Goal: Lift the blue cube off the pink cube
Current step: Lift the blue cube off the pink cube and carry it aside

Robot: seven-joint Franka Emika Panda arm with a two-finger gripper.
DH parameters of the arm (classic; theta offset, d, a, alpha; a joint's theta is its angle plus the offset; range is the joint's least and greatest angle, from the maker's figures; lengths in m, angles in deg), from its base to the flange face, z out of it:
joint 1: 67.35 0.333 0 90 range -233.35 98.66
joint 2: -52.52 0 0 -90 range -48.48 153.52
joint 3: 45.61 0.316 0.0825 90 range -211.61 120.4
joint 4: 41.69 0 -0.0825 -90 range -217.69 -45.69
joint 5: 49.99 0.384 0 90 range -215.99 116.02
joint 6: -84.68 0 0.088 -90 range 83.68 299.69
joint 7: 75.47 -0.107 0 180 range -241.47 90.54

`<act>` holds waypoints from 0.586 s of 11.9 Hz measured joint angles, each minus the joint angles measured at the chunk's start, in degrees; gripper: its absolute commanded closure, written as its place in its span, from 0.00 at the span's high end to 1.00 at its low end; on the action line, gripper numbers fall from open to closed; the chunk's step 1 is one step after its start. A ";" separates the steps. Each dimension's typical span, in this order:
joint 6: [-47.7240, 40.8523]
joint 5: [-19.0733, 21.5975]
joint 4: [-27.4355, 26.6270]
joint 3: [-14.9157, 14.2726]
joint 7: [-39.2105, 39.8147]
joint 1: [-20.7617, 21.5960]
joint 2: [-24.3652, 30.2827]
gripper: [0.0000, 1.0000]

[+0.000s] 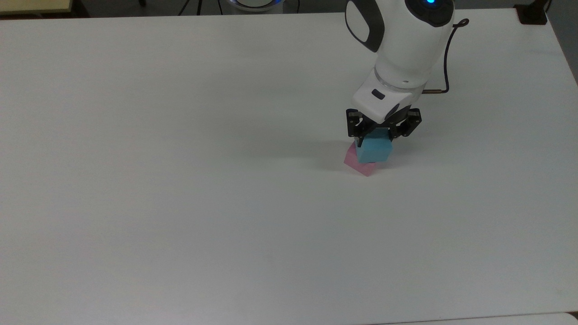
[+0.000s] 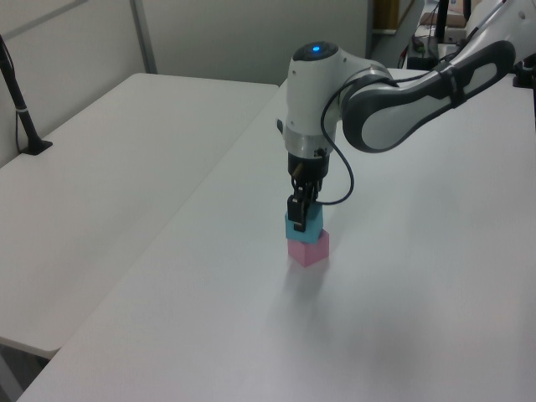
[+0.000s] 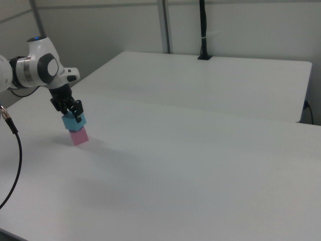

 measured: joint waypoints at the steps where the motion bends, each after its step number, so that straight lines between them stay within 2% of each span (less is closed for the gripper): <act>1: -0.49 -0.01 0.46 -0.28 3.31 -0.87 0.32 0.18; 4: -4.15 -0.01 1.00 -0.62 14.53 -7.49 1.55 0.21; 7: -4.39 -0.01 -0.63 -0.72 23.98 -14.32 1.34 0.26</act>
